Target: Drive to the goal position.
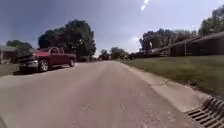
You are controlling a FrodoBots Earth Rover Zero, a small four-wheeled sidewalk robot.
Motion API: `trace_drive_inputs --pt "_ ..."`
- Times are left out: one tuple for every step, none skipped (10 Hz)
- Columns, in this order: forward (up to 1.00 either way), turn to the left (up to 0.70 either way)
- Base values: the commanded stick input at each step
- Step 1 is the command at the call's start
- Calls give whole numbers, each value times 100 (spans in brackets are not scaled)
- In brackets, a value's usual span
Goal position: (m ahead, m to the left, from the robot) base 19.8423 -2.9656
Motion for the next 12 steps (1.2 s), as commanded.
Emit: trace_drive_inputs --pt "70 0" --pt "70 0" --pt "70 0" --pt "70 0" --pt "70 0" --pt "70 0" --pt "70 0" --pt "70 0" --pt "70 0" --pt "70 0" --pt "70 0" --pt "70 0"
